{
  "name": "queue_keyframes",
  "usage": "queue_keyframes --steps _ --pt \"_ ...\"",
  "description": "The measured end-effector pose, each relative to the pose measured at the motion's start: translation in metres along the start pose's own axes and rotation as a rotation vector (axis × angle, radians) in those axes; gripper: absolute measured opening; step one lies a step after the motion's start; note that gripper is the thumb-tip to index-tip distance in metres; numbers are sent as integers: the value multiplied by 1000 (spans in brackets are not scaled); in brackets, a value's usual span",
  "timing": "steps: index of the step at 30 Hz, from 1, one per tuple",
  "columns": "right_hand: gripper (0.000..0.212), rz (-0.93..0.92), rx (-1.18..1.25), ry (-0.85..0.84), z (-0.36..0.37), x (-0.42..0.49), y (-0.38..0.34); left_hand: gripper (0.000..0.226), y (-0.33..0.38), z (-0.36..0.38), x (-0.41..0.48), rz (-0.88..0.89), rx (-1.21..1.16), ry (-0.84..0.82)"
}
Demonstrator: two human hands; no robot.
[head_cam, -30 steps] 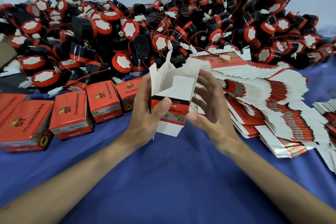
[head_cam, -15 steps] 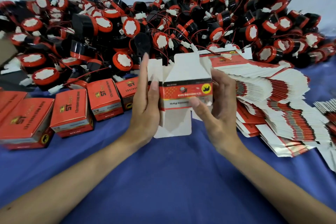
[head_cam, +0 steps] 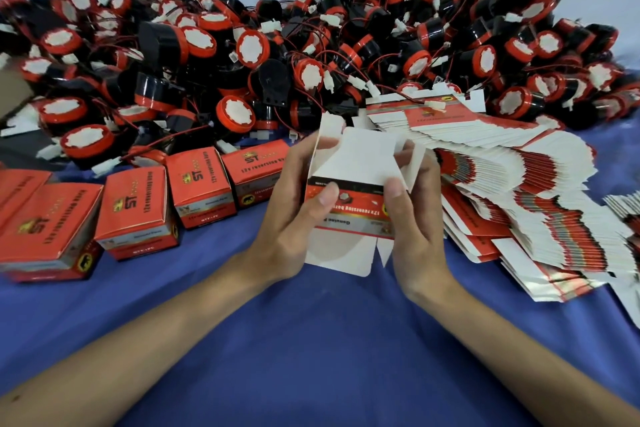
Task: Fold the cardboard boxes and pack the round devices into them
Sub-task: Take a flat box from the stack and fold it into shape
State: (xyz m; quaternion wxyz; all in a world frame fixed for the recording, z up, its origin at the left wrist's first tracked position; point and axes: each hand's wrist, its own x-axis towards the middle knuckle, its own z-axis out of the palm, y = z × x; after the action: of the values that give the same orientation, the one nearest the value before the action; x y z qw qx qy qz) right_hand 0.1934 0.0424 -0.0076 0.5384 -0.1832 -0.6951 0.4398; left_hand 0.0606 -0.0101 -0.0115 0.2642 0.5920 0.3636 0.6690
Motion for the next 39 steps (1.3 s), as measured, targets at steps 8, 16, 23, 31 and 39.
queue_keyframes --steps 8,16,23,31,39 --pt "27 42 -9 14 1 5 -7 42 -7 0 3 120 225 164" --pt "40 143 108 72 -3 8 -6 42 -3 0 3 127 207 197" --pt "48 158 111 54 -4 10 -5 38 -5 0 1 39 105 198" --pt "30 175 29 26 -1 6 -1 30 0 -2 5 -73 61 123" --pt "42 229 -15 56 2 2 3 29 -1 -3 9 -248 -51 122"
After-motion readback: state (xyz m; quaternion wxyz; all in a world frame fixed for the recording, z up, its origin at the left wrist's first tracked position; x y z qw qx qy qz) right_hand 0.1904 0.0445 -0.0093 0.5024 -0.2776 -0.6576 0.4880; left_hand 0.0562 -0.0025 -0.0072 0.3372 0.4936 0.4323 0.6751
